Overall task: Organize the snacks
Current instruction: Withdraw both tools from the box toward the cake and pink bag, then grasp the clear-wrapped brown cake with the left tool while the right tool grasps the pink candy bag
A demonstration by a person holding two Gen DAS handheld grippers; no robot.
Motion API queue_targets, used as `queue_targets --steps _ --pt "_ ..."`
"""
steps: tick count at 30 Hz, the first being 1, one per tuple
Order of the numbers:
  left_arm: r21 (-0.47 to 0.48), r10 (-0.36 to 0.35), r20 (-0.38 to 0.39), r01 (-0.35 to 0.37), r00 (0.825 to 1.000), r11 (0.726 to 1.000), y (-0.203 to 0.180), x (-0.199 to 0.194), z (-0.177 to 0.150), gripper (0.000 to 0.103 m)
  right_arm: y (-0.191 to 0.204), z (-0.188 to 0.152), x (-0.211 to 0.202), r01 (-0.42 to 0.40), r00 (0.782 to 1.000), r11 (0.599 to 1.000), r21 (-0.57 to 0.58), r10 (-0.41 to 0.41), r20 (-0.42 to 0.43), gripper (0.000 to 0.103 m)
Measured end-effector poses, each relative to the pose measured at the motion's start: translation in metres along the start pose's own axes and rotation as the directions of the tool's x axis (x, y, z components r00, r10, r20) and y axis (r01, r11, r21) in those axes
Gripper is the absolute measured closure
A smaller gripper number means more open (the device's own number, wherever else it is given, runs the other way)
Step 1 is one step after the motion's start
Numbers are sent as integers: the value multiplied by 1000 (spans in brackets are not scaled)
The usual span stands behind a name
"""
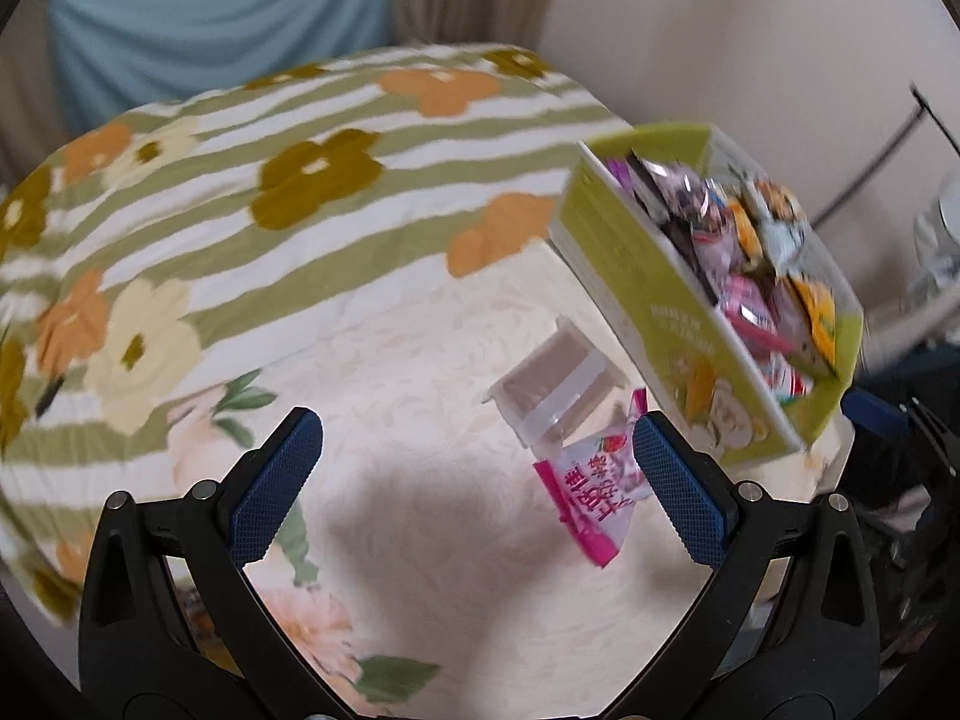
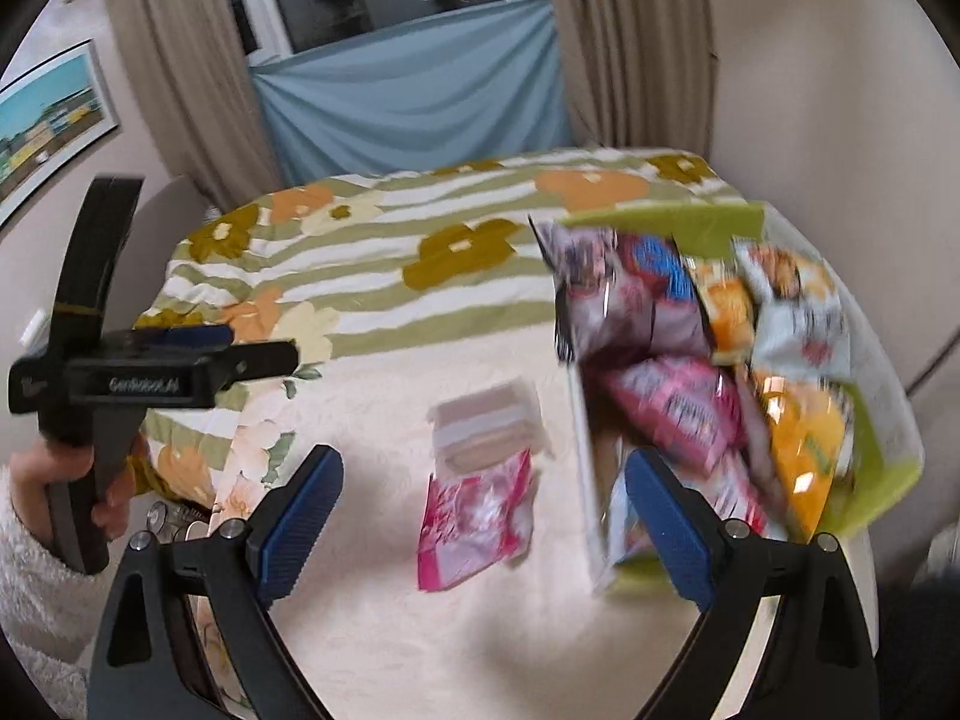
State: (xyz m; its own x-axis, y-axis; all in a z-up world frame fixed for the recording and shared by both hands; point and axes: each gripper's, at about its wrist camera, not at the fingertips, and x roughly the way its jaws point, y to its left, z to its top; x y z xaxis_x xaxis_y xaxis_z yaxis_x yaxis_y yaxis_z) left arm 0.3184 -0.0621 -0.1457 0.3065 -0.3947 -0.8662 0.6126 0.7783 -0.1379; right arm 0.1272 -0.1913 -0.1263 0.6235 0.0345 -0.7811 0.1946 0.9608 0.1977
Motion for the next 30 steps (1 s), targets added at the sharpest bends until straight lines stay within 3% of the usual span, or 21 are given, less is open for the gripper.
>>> queue_targets --steps 8,10,17,24,30 --pt "177 -90 -112 109 990 978 -22 78 11 1 10 -36 31 108 994 985 131 -103 -45 9" --pt "221 -87 -142 117 986 968 -32 102 14 1 11 -46 42 154 988 974 168 -145 -60 9" --pt "348 -47 -207 118 977 930 -61 159 13 2 17 -69 71 184 982 957 226 -167 -92 9" --pt "373 -52 -291 164 955 913 -72 196 5 29 15 -73 95 197 979 938 285 -174 -104 9" --pt "357 -43 -271 142 962 923 -63 193 2 34 18 -74 114 218 974 942 255 -192 -124 9"
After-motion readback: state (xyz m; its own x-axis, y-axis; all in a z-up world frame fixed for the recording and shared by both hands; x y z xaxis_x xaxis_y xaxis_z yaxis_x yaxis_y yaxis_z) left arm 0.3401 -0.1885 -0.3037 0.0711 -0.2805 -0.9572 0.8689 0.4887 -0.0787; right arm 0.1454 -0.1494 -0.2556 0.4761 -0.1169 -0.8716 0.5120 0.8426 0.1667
